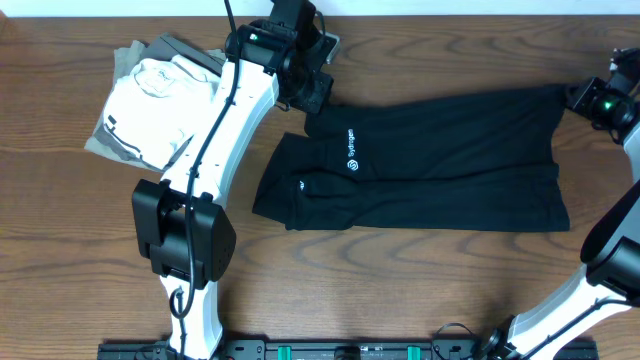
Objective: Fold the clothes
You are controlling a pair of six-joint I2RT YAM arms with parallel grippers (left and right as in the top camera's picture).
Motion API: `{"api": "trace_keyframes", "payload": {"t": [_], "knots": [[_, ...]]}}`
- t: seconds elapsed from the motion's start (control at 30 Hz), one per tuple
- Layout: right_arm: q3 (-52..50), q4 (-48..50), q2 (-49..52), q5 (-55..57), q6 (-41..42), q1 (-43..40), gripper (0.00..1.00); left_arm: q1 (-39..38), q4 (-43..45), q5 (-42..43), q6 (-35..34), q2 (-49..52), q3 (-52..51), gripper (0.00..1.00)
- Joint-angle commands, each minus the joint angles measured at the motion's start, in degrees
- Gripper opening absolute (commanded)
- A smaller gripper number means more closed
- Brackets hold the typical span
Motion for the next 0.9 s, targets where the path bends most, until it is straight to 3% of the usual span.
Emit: {"api": "trace_keyframes", "payload": {"t": [0.0,0.23,0.5,0.87], "knots": [[0.50,-1.25,-0.35,-3.34,-1.14,-0.20,0.01,-0.02,-2.12,-1.09,1.03,-1.31,0.42,0.06],[0.52,-8.09,-3.85,-5.73,-4.63,-0.22,0.01,-0.02,-11.85,-1.05,0.92,-1.31,0.42,0.06],[0.50,-22.05,-7.32,3.02,-5.60,-0.15,0.01,-0.02,-21.46,-0.83,0.52,-1.29,-0.33,0.06],[0.48,-30.64,-7.21,16.65,-5.70,-0.26,0.01,-0.02,-25.24,-0.46,-0.76,-1.29,-5.01,0.06]]}}
